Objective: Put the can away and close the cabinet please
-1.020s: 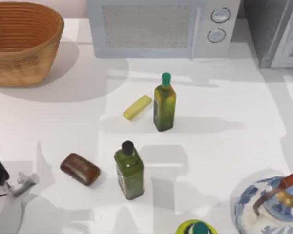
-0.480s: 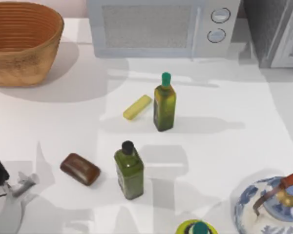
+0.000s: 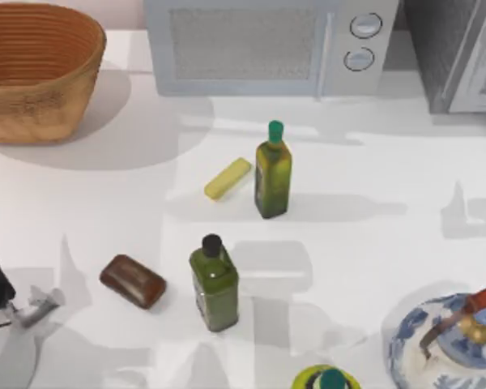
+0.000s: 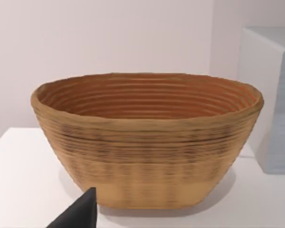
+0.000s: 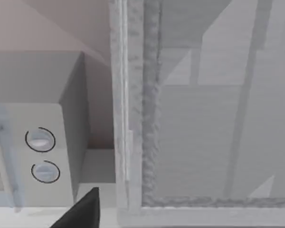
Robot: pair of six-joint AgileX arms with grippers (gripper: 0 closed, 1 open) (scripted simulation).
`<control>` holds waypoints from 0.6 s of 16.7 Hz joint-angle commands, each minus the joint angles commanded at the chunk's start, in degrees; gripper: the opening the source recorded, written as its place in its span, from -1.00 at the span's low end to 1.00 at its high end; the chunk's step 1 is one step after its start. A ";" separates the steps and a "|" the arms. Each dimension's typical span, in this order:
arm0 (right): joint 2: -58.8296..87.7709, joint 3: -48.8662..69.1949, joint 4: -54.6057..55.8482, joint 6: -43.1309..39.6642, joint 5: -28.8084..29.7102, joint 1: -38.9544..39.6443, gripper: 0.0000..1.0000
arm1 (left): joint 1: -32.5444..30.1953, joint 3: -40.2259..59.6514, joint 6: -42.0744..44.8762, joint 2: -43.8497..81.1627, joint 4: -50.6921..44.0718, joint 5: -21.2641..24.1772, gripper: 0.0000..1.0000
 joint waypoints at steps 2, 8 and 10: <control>-9.72 -11.37 3.14 0.01 -0.65 -0.32 1.00 | 0.00 0.00 0.00 0.00 0.00 0.00 1.00; -28.26 -31.71 9.42 -0.15 -2.21 -0.62 1.00 | 0.00 0.00 0.00 0.00 0.00 0.00 1.00; -30.08 -33.71 10.09 -0.19 -2.44 -0.54 1.00 | 0.00 0.00 0.00 0.00 0.00 0.00 1.00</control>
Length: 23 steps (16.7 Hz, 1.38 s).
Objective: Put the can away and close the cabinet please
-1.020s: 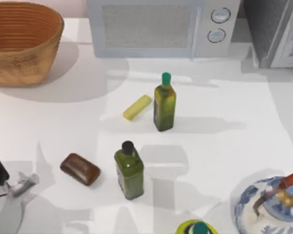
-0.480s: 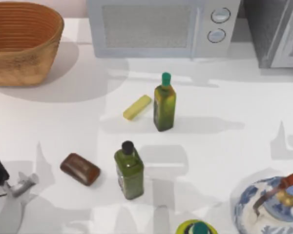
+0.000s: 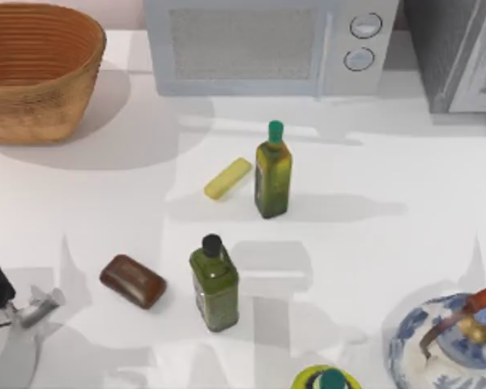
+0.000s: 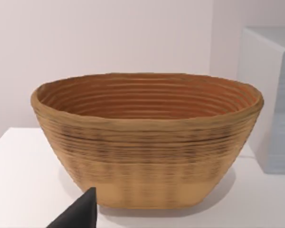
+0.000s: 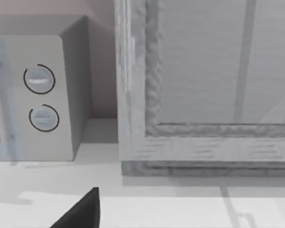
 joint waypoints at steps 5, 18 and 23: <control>0.15 -0.06 -0.06 0.00 0.02 0.07 1.00 | 0.00 0.00 0.00 0.00 0.00 0.00 1.00; 43.17 15.92 39.07 -1.68 -34.36 -29.05 1.00 | 0.00 0.00 0.00 0.00 0.00 0.00 1.00; 69.09 20.94 59.51 -0.98 -48.57 -45.41 1.00 | 0.00 0.00 0.00 0.00 0.00 0.00 1.00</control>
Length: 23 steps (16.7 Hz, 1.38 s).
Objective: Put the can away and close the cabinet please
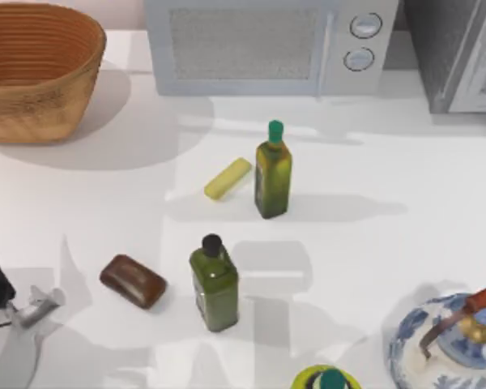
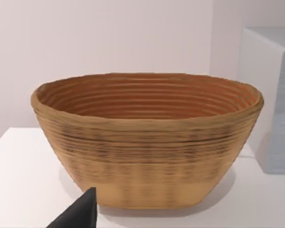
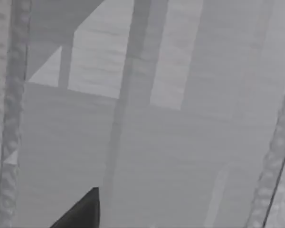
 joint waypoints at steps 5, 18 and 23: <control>15.99 0.66 7.27 1.70 -7.52 -11.03 1.00 | 0.00 0.00 0.00 0.00 0.00 0.00 1.00; 19.04 8.92 0.01 2.04 -10.37 -13.37 1.00 | 0.00 0.00 0.00 0.00 0.00 0.00 1.00; 17.15 28.64 -21.85 1.88 -11.98 -13.81 1.00 | 0.00 0.00 0.00 0.00 0.00 0.00 1.00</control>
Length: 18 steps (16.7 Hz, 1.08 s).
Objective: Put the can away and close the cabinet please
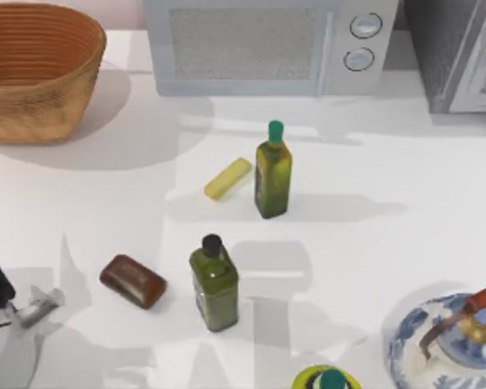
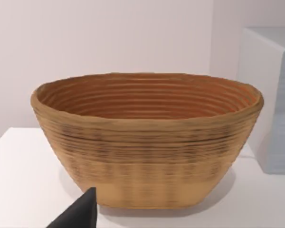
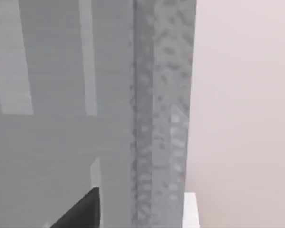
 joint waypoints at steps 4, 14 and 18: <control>-2.62 18.22 -21.83 -0.01 -0.41 -0.26 1.00 | 0.00 0.00 0.00 0.00 0.00 0.00 1.00; -9.09 49.91 -59.12 0.32 1.39 -0.43 1.00 | 0.00 0.00 0.00 0.00 0.00 0.00 1.00; -9.28 50.56 -59.83 0.32 1.46 -0.42 1.00 | 0.00 0.00 0.00 0.00 0.00 0.00 1.00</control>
